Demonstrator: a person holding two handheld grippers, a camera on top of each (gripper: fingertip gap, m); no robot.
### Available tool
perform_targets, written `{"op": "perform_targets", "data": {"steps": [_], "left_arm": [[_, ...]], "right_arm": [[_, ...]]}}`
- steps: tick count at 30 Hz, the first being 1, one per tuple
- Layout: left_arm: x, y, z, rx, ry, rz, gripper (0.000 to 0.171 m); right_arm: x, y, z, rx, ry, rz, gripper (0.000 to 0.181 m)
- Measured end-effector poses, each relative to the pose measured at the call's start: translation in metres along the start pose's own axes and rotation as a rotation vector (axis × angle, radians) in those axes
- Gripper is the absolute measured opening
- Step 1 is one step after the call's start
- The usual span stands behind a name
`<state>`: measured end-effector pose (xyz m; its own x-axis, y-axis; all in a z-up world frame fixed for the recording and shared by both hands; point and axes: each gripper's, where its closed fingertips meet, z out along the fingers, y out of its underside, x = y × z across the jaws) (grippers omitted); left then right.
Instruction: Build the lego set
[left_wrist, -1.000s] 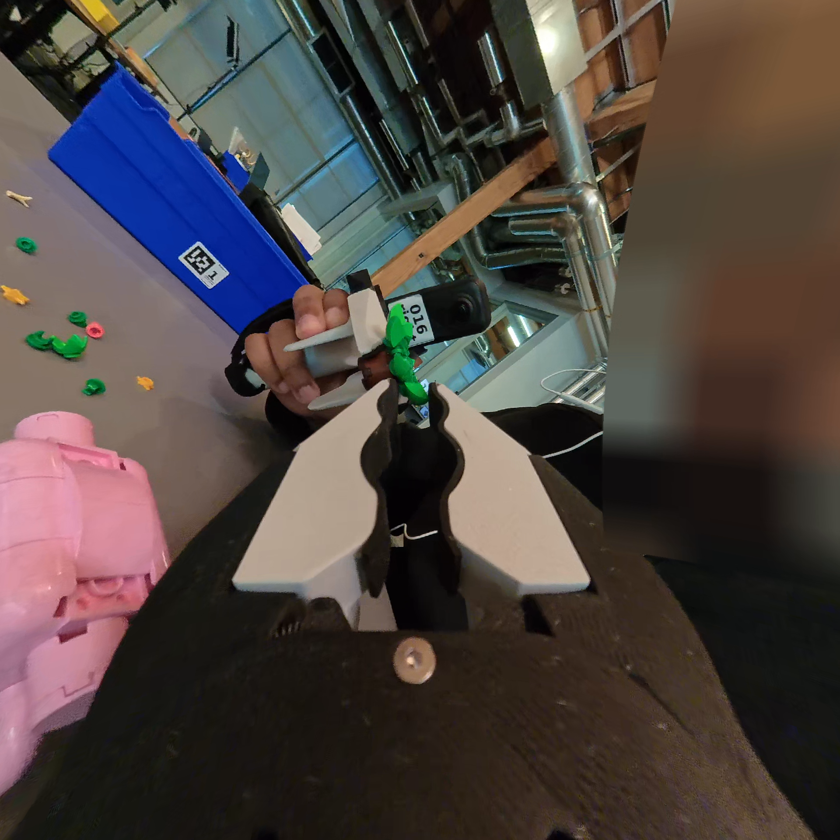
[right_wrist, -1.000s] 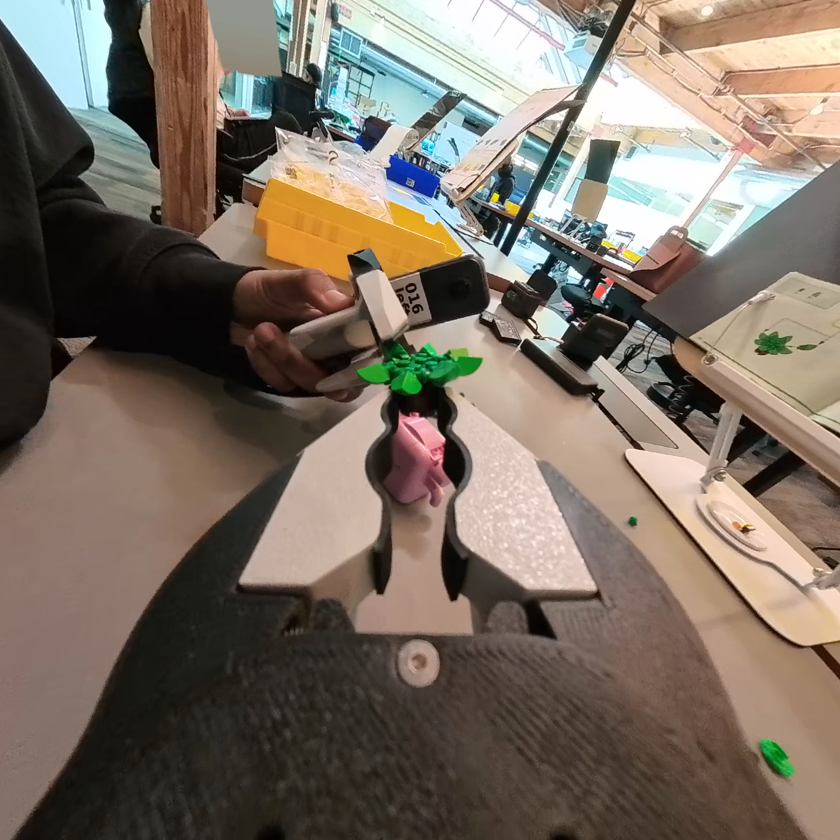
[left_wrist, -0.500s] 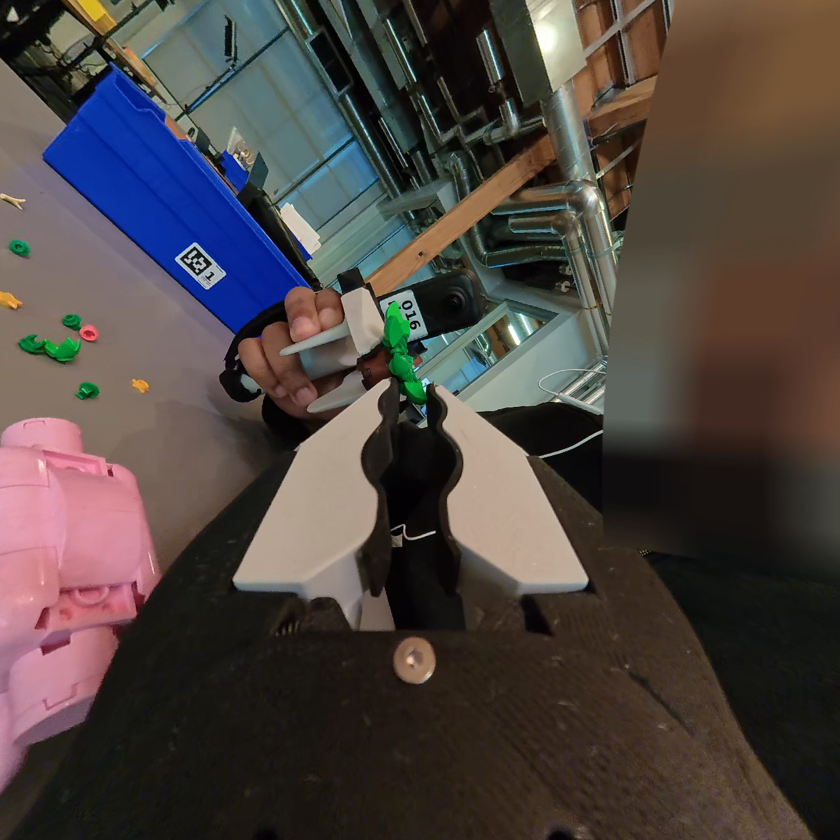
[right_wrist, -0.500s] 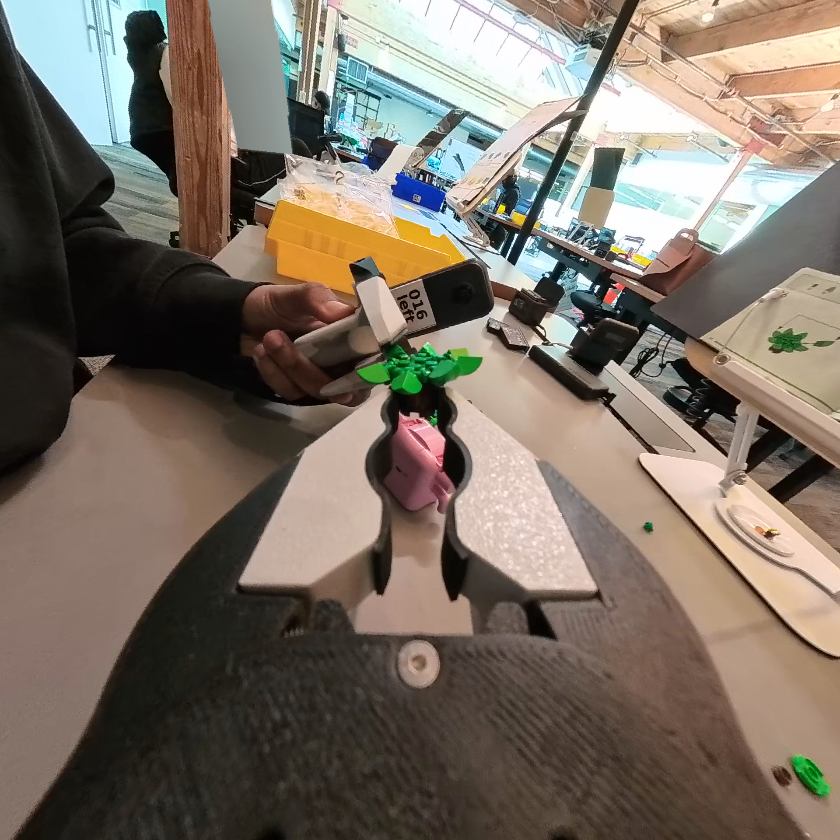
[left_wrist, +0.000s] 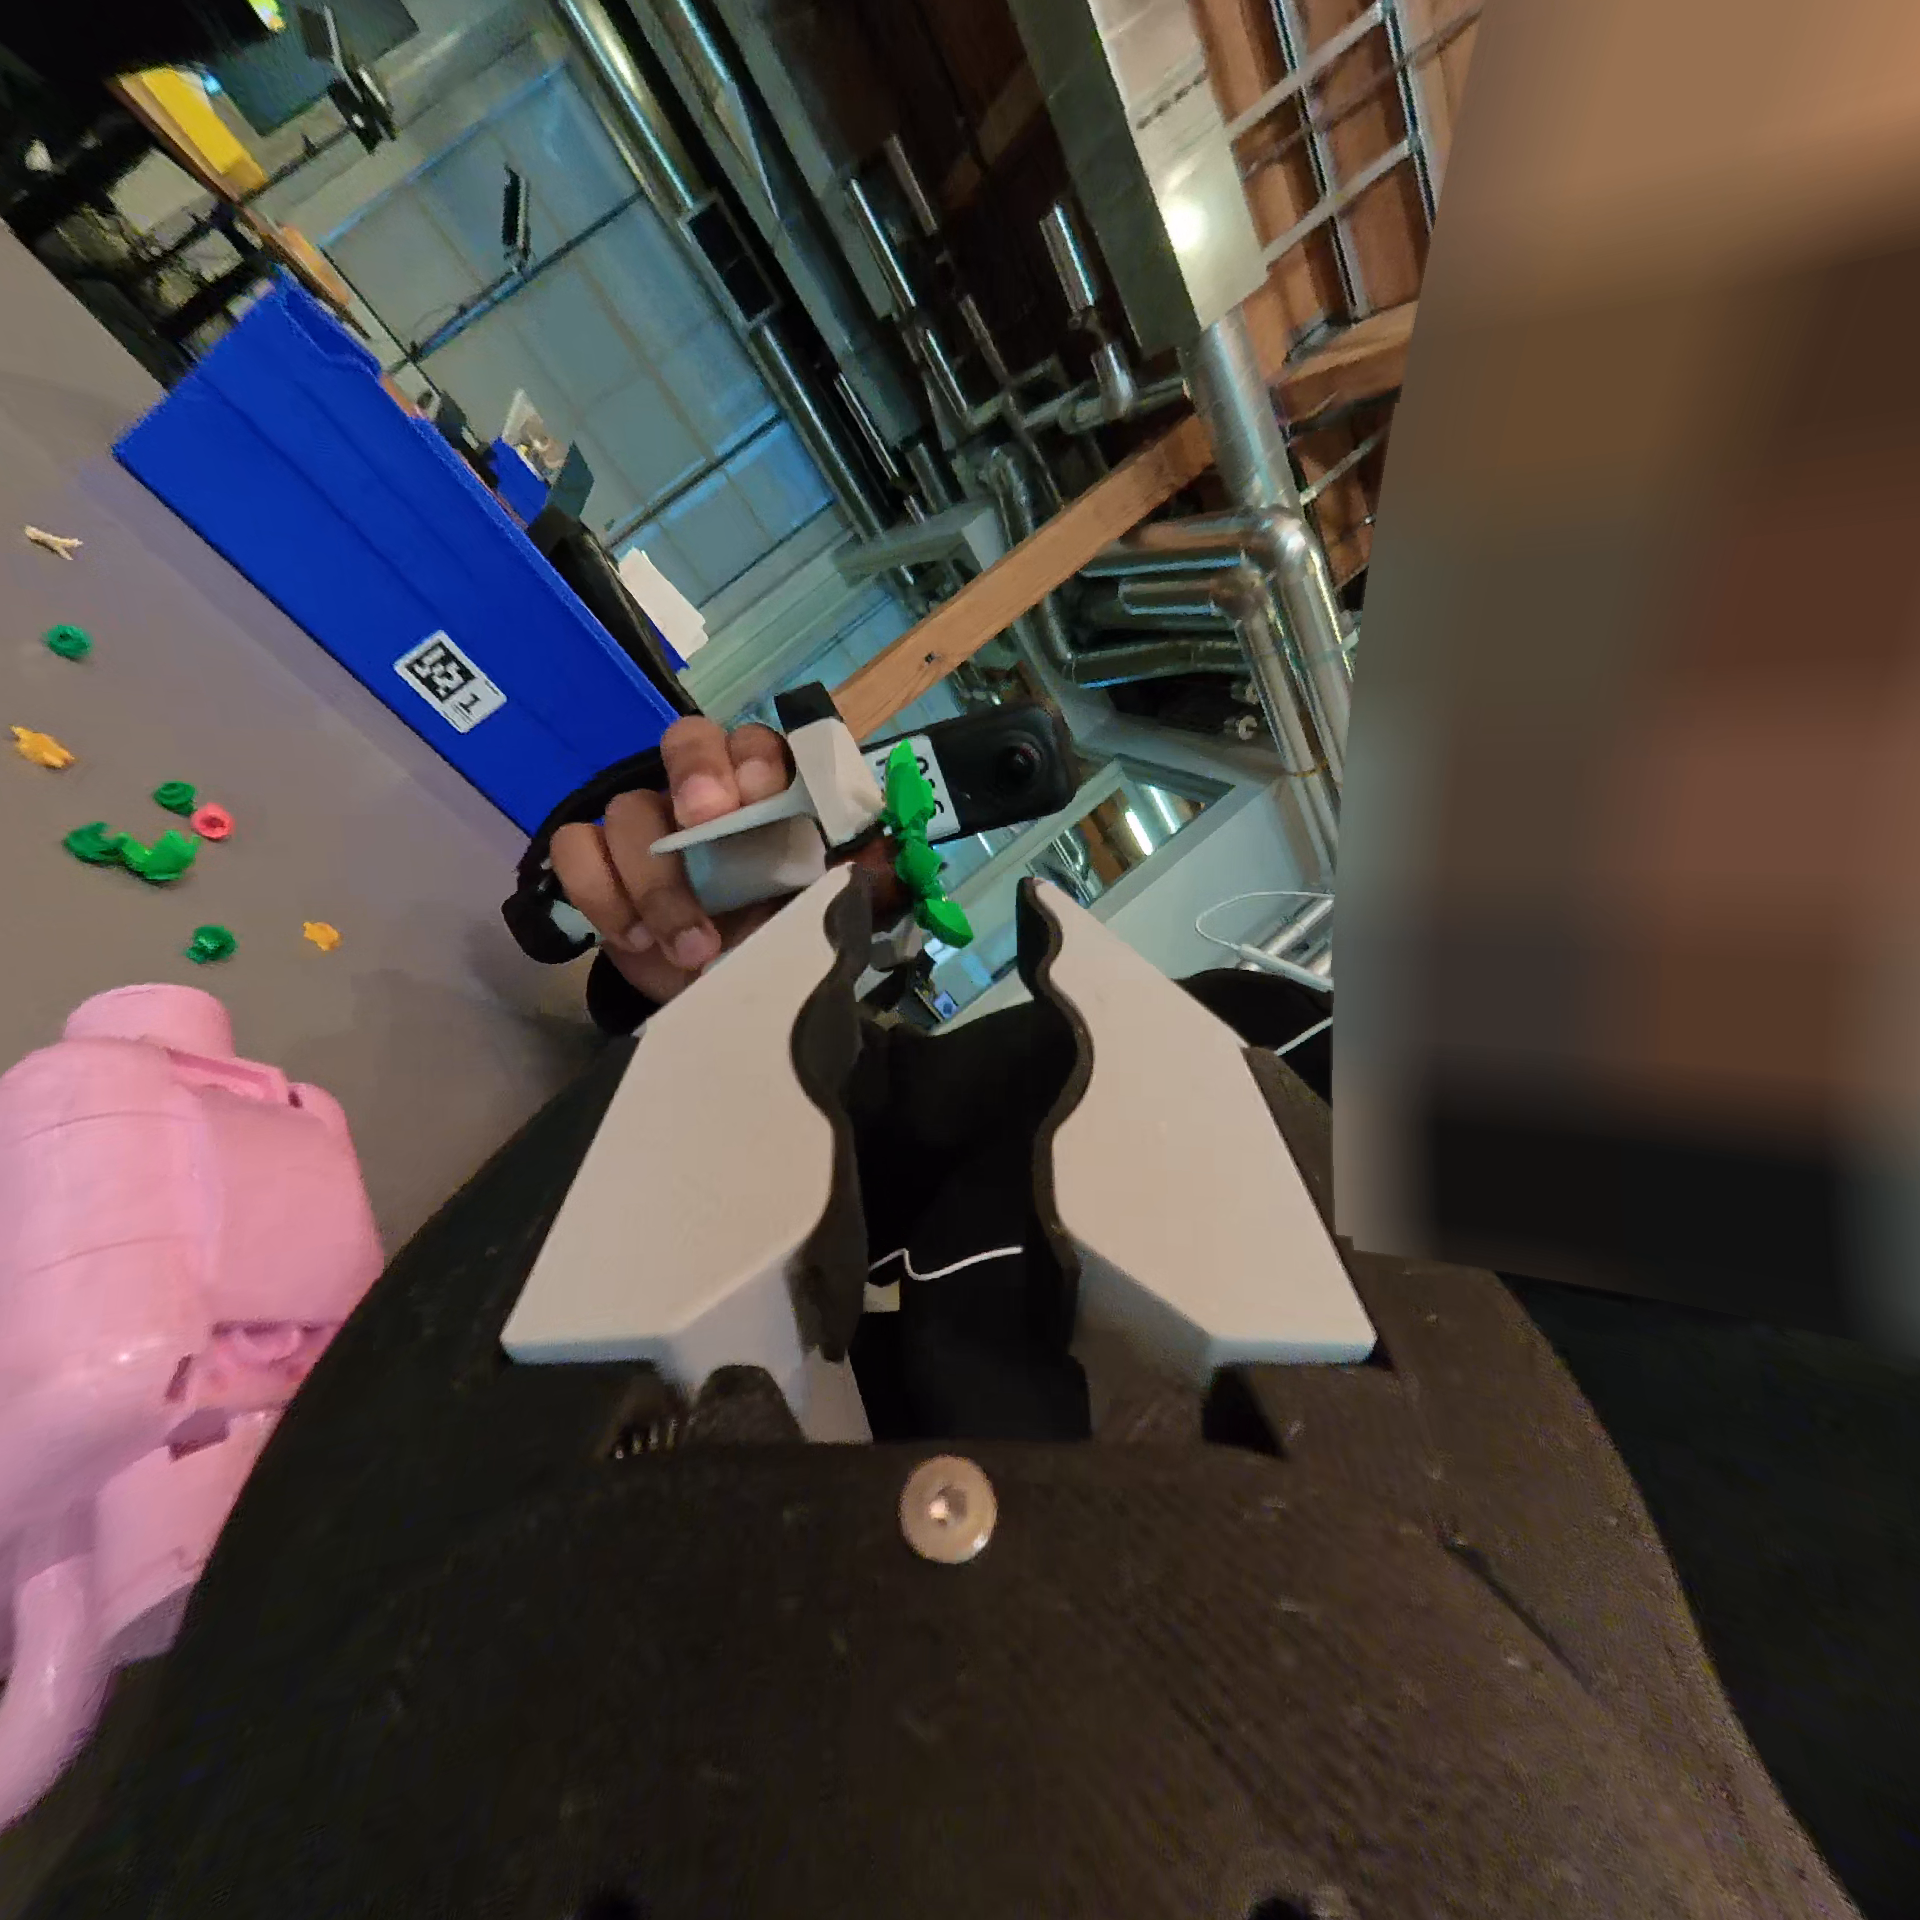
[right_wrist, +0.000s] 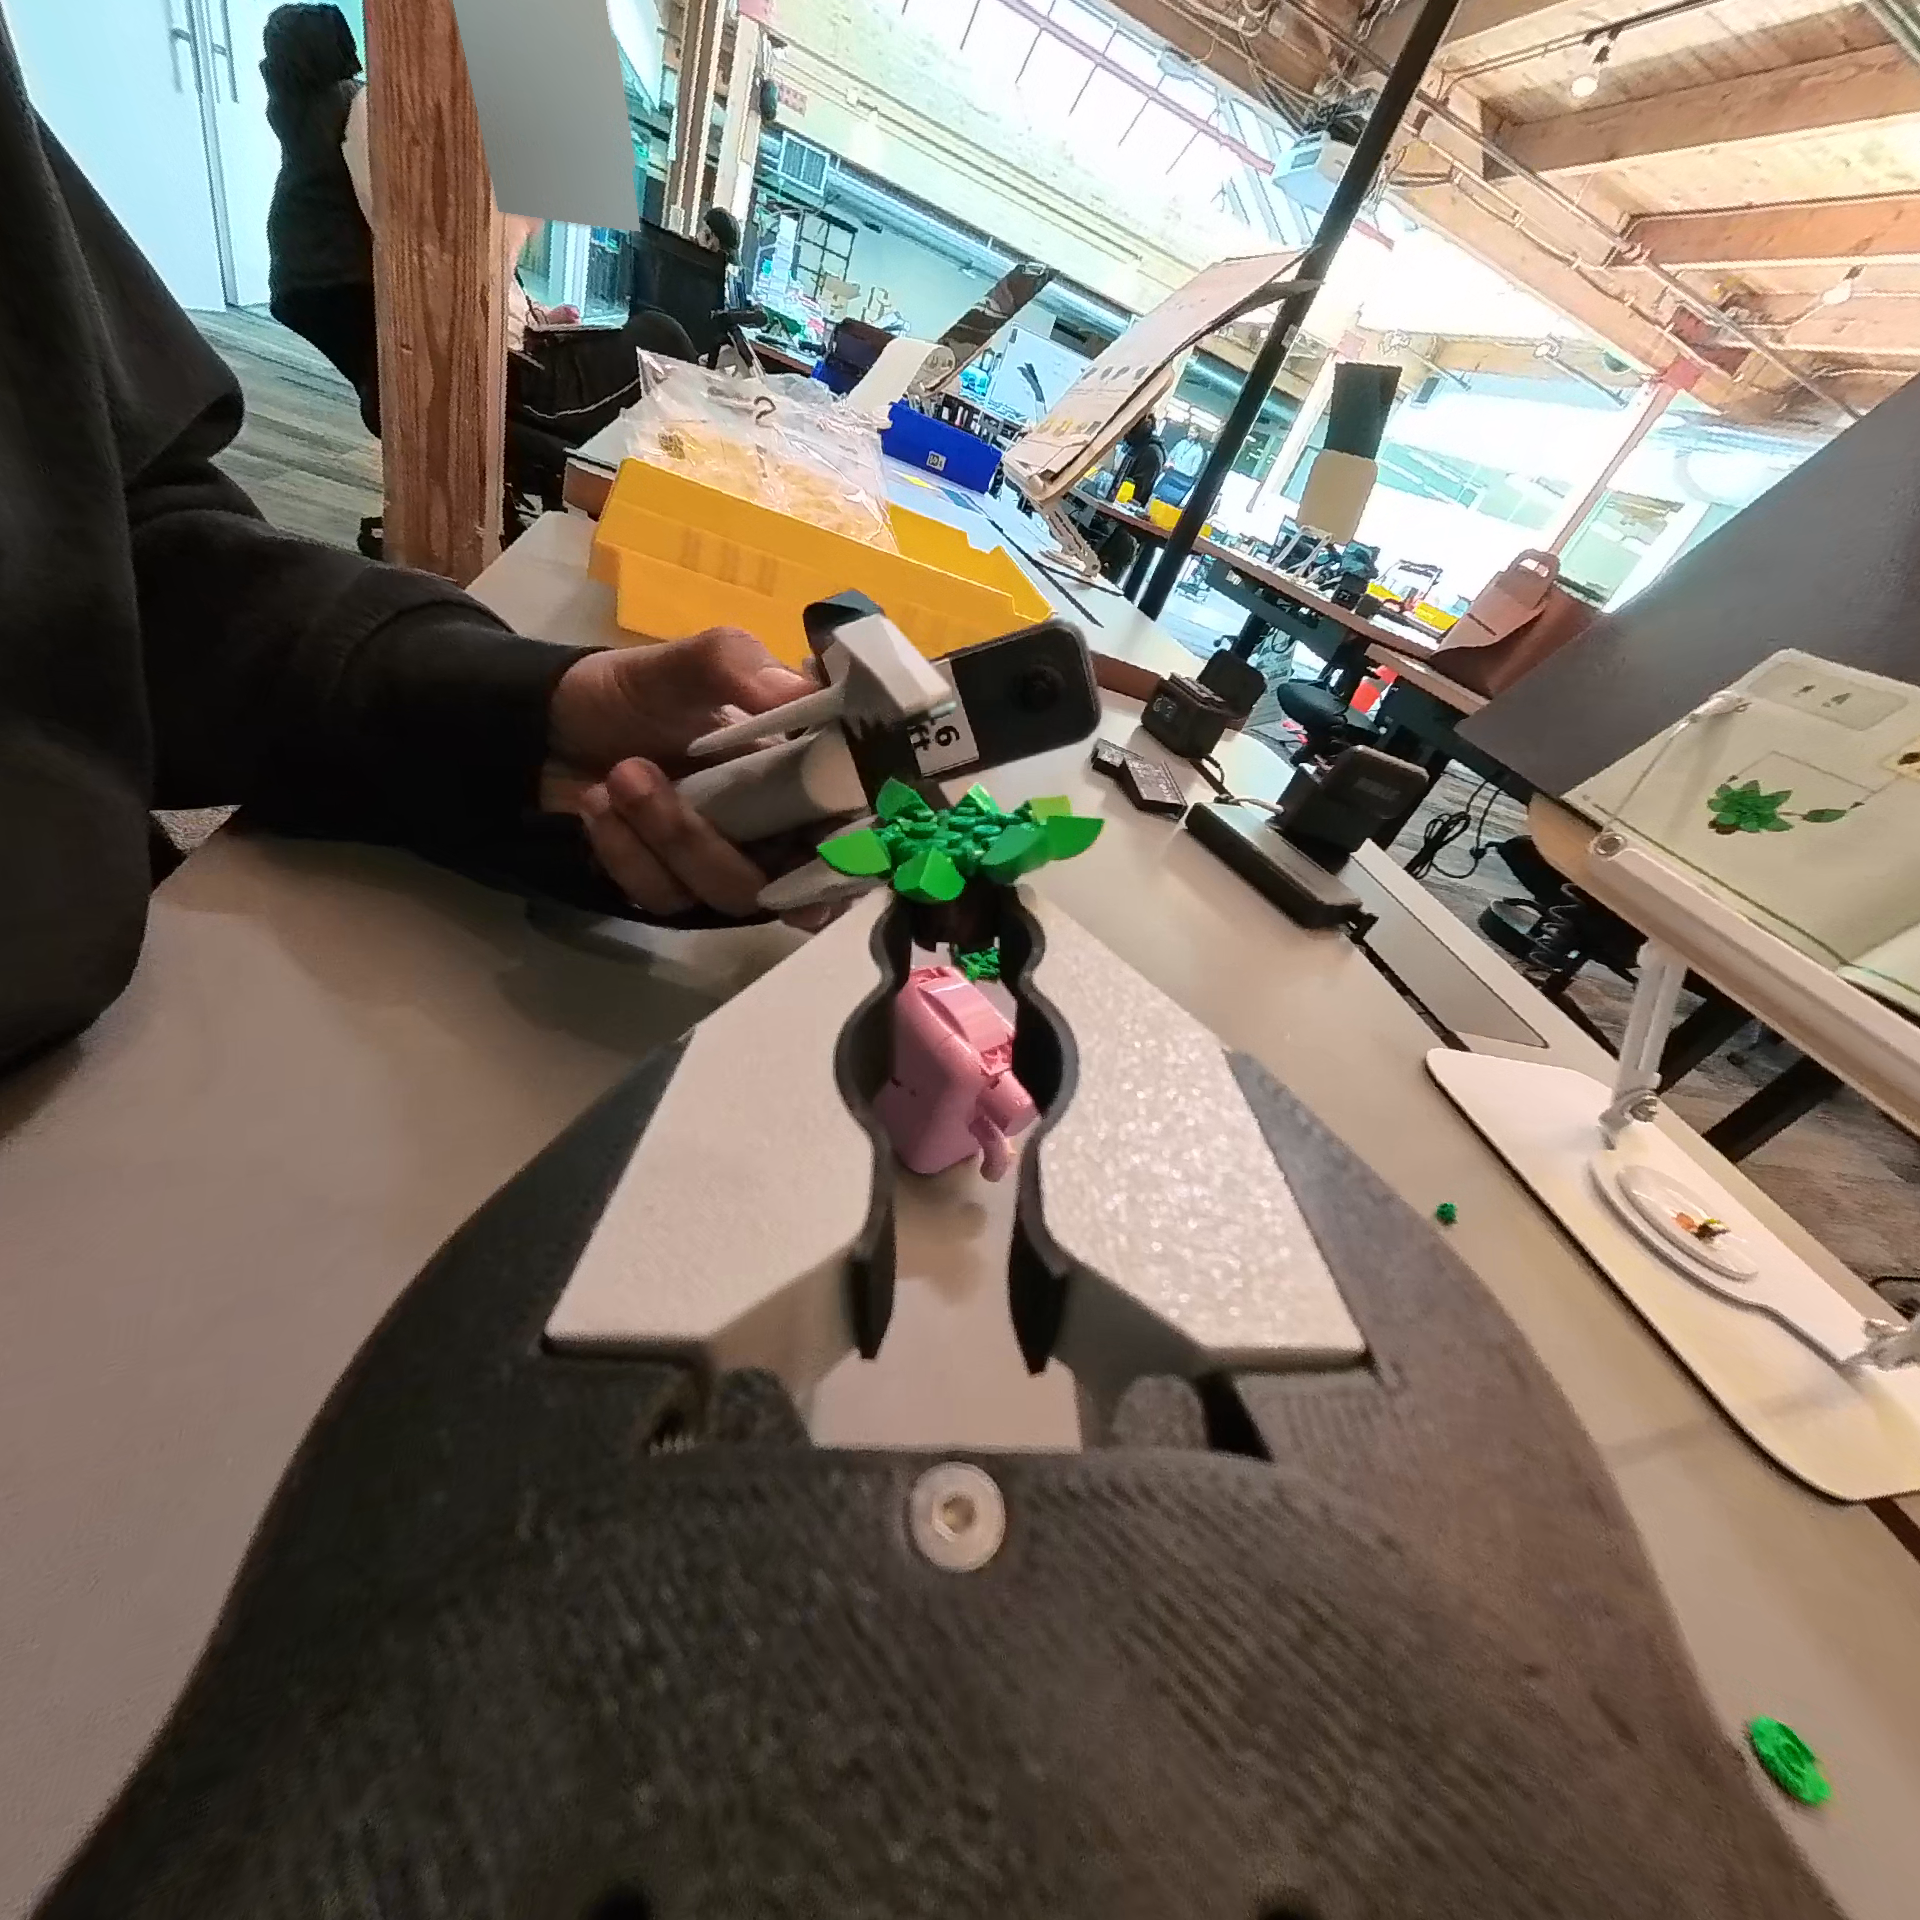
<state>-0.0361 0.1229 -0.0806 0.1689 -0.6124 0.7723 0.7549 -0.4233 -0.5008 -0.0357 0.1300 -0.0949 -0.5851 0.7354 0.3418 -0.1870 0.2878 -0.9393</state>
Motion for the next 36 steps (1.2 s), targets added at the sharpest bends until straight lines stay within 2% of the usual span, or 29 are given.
{"op": "perform_targets", "data": {"steps": [8,11,22,26,29,36], "left_arm": [[-0.003,0.0,-0.001,-0.02,-0.094,0.131,0.015],[-0.007,0.002,0.0,-0.035,-0.119,0.131,0.009],[-0.01,0.006,0.001,-0.058,-0.145,0.153,0.007],[-0.01,0.005,0.001,-0.057,-0.147,0.159,0.012],[-0.011,0.007,0.002,-0.075,-0.164,0.187,0.025],[-0.025,0.013,0.0,-0.13,-0.276,0.24,0.025]], "right_arm": [[0.001,0.005,0.0,-0.021,-0.005,0.012,0.015],[-0.001,0.006,0.001,-0.024,-0.016,0.011,0.014],[-0.005,0.008,0.001,-0.028,-0.055,0.051,0.014],[-0.005,0.011,0.001,-0.035,-0.08,0.112,0.014],[-0.009,0.018,-0.001,-0.079,-0.142,0.19,0.014],[-0.011,0.033,-0.002,-0.15,-0.173,0.208,0.015]]}}
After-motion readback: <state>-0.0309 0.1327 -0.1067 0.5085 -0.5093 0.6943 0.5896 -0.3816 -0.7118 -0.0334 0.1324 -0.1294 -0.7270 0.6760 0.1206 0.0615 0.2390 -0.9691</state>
